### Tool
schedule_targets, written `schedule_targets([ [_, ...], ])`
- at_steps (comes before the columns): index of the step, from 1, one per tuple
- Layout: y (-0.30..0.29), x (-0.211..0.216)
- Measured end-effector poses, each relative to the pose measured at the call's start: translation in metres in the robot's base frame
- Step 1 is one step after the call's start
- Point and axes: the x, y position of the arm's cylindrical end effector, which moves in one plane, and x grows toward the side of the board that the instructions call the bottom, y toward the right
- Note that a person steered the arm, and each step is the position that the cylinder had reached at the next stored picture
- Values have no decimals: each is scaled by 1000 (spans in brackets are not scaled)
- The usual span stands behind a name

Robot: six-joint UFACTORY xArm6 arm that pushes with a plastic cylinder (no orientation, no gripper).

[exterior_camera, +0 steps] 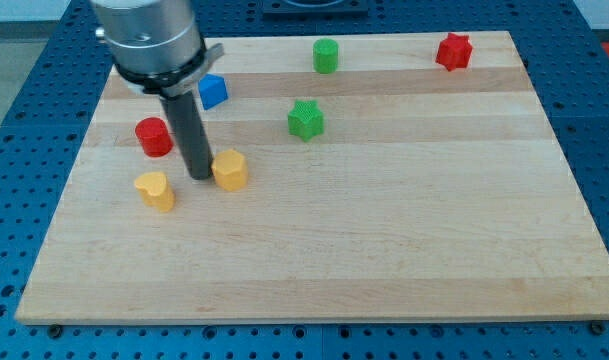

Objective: Slide the hexagon parallel to the red star

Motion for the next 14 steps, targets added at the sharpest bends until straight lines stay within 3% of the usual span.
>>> schedule_targets([
  [3,94,18],
  [6,140,57],
  [9,209,44],
  [14,232,-26],
])
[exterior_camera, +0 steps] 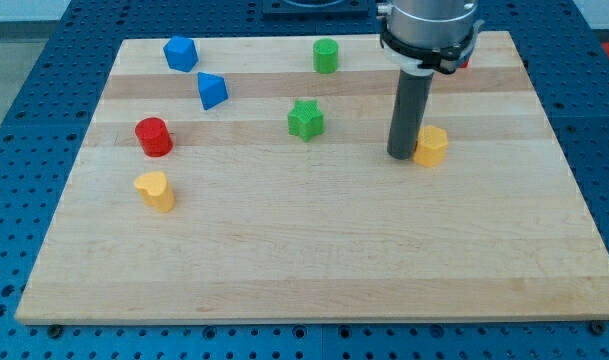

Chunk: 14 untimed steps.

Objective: Slide the hexagon parallel to the red star

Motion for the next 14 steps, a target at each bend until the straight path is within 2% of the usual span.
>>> schedule_targets([
  [4,54,0],
  [6,54,0],
  [8,56,32],
  [9,77,34],
  [14,81,18],
])
